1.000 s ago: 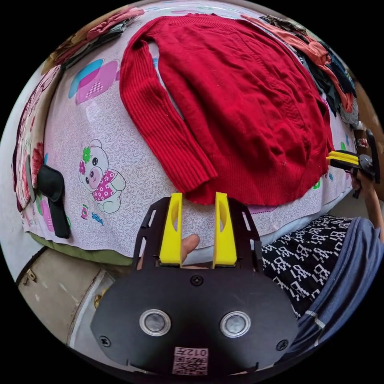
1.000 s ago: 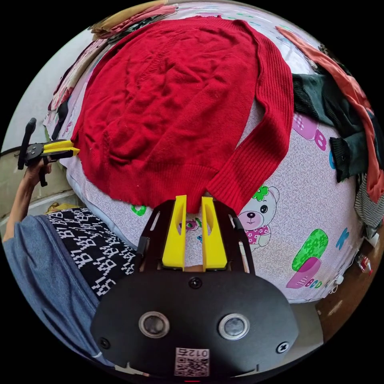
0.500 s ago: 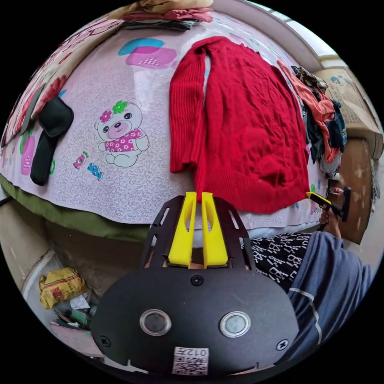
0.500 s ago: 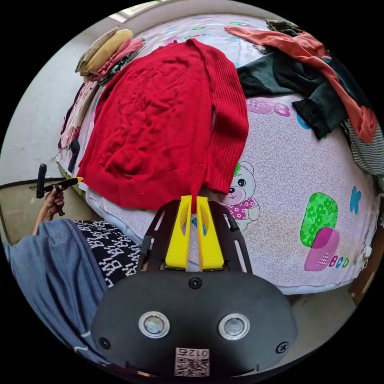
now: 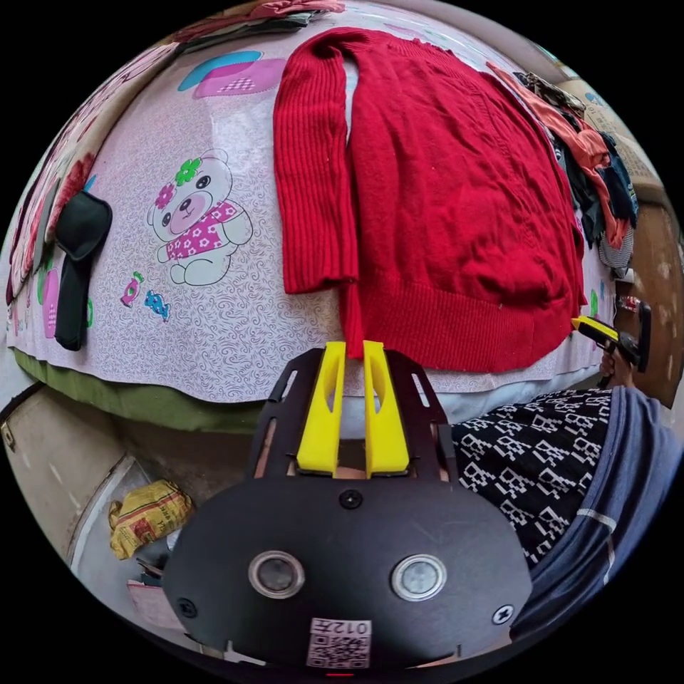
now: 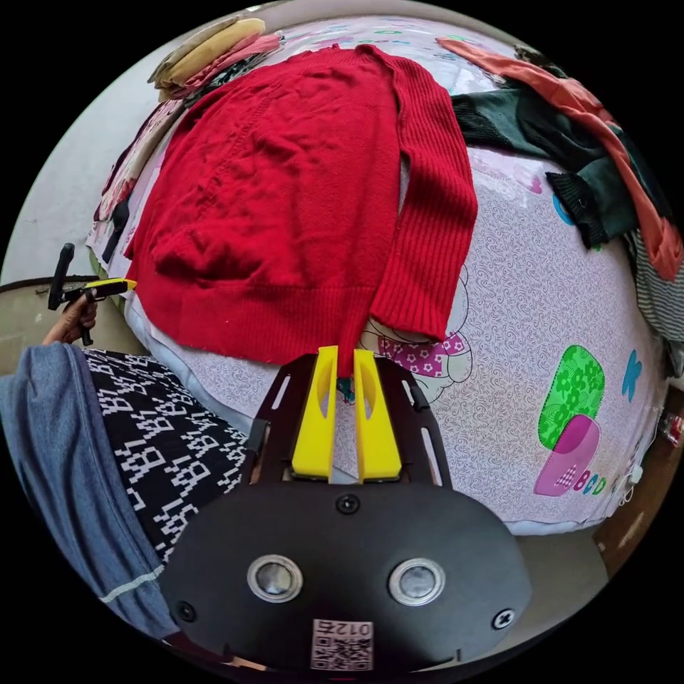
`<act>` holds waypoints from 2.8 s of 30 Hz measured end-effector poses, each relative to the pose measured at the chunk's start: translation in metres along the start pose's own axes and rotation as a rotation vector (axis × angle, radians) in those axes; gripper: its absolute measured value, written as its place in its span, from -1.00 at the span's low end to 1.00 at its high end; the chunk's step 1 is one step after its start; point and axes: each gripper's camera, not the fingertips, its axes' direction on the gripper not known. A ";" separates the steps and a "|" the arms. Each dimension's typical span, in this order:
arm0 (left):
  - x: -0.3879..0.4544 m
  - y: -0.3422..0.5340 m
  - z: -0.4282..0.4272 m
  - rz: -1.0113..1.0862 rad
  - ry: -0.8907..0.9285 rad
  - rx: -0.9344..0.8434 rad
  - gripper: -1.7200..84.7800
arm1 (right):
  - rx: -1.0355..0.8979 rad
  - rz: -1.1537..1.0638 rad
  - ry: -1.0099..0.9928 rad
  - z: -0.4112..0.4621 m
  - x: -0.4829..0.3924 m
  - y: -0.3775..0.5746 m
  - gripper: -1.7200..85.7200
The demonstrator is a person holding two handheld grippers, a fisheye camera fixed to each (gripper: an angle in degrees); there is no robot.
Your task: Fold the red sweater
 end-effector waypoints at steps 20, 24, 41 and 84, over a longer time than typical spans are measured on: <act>0.003 -0.017 0.012 -0.029 0.011 -0.014 -0.87 | 0.274 -0.305 0.433 -0.033 -0.079 0.014 -0.80; 0.006 -0.018 0.017 -0.031 0.006 0.002 -0.90 | 0.255 -0.288 0.419 -0.035 -0.069 0.002 -0.81; -0.033 0.005 0.024 -0.108 0.509 0.090 -0.95 | 0.385 0.115 -0.219 -0.171 0.147 -0.009 -0.94; 0.490 -0.462 0.107 0.860 -0.365 0.314 -0.95 | 0.632 -0.119 -0.792 -0.552 0.432 -0.313 -0.95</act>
